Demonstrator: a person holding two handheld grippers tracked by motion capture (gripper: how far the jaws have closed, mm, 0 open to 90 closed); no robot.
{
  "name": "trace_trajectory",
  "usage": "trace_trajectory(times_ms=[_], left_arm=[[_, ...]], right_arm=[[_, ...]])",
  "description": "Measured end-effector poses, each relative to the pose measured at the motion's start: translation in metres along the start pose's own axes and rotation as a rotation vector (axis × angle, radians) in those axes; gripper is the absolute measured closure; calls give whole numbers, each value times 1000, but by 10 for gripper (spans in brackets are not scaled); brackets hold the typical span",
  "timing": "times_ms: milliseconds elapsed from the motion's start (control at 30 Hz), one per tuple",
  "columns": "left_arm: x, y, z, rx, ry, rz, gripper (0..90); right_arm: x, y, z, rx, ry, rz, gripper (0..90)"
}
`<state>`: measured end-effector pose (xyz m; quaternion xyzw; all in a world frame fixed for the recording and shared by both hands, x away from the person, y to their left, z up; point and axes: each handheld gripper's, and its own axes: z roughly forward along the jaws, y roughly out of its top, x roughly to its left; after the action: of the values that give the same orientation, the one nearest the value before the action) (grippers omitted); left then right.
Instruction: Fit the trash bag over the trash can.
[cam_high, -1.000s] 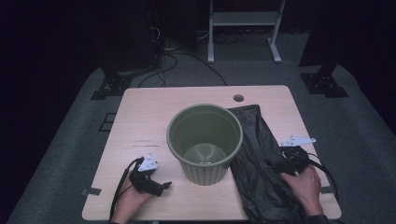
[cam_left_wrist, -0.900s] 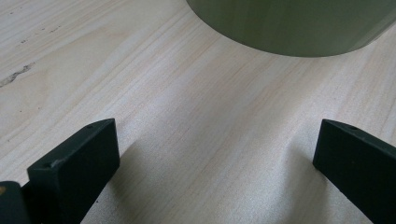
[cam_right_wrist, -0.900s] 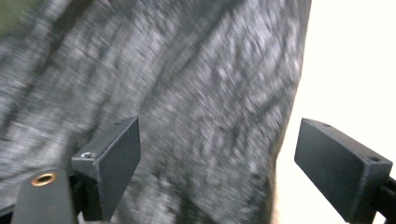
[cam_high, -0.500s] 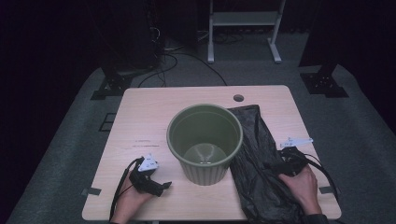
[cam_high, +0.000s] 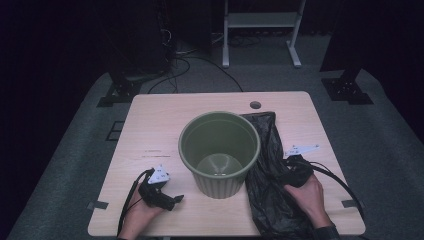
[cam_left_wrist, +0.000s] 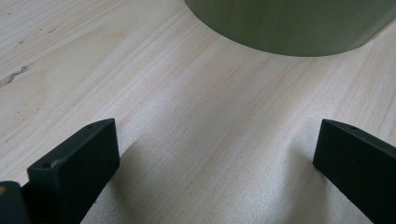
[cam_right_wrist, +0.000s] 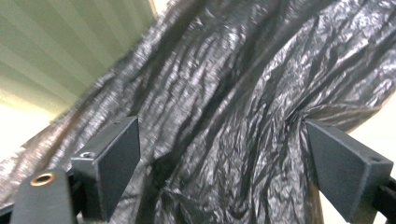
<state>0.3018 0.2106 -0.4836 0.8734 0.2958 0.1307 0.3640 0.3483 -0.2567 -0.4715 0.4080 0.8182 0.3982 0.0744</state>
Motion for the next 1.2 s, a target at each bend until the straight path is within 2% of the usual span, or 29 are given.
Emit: trace_trajectory(times_ms=[300,467,533,800,867,933,1100,1200], left_arm=[[0,0,0,0,-1,4,0],[0,0,0,0,-2,5,0],[0,0,0,0,-3,5,0],[0,0,0,0,-4,6,0],[0,0,0,0,-4,6,0],[0,0,0,0,-4,6,0],[-1,0,0,0,-5,7,0],[-1,0,0,-1,-5,7,0]], right_arm=[[11,11,19,5,14,-25,127],[18,16,29,8,-6,-51,128],[18,17,32,-3,4,-38,128],[20,15,39,-30,-18,-30,129],[22,16,40,-28,-34,-35,129],[28,18,44,-10,-68,-70,128],[33,16,46,-23,-93,-91,142],[37,14,46,-21,-139,-134,206]])
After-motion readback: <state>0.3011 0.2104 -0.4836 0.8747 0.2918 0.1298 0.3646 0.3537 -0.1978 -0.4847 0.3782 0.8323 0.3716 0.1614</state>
